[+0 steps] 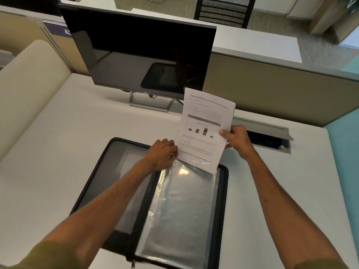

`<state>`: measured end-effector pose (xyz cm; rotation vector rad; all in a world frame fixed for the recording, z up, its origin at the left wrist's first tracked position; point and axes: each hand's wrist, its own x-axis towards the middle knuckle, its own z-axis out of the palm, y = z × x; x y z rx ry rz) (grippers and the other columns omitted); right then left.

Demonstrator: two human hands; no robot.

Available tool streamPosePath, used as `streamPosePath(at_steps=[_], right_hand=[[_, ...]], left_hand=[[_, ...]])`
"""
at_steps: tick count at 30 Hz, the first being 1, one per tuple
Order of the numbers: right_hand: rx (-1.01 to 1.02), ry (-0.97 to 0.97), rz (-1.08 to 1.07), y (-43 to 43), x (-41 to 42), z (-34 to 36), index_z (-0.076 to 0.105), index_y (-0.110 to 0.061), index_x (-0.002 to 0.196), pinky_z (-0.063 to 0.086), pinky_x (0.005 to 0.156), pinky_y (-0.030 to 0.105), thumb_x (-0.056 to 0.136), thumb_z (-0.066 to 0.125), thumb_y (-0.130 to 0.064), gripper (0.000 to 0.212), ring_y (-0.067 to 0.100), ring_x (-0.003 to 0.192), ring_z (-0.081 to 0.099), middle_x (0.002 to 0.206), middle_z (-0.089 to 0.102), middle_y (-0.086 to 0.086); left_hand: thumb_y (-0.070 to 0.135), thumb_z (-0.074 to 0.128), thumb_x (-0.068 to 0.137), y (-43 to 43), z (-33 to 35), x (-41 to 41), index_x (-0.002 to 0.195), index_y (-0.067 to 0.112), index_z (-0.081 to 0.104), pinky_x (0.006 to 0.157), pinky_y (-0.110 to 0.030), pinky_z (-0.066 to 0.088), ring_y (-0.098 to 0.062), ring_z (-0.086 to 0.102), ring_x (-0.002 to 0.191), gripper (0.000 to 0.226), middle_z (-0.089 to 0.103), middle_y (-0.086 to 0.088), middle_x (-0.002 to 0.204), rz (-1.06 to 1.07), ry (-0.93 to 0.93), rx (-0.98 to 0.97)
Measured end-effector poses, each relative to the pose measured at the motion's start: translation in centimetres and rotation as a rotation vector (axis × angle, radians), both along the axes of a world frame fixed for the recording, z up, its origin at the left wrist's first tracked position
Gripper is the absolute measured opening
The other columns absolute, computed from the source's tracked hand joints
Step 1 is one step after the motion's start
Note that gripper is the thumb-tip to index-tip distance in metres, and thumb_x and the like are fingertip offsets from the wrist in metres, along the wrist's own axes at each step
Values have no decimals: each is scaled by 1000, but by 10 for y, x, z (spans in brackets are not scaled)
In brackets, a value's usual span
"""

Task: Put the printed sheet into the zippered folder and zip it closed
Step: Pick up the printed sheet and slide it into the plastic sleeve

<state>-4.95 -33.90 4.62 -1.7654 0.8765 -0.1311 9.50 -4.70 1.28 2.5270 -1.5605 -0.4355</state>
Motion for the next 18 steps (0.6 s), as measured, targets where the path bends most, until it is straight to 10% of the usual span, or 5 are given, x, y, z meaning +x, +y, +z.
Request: streamPosePath(at_steps=[18], right_hand=[[28, 16, 38, -4, 0, -4, 69, -15, 118, 63, 54, 21, 100, 72, -19, 19, 6, 86, 73, 99, 74, -11]], left_hand=[[30, 58, 110, 7, 7, 41, 132, 24, 62, 101, -37, 54, -18, 62, 113, 23, 57, 1, 132, -229, -30, 161]])
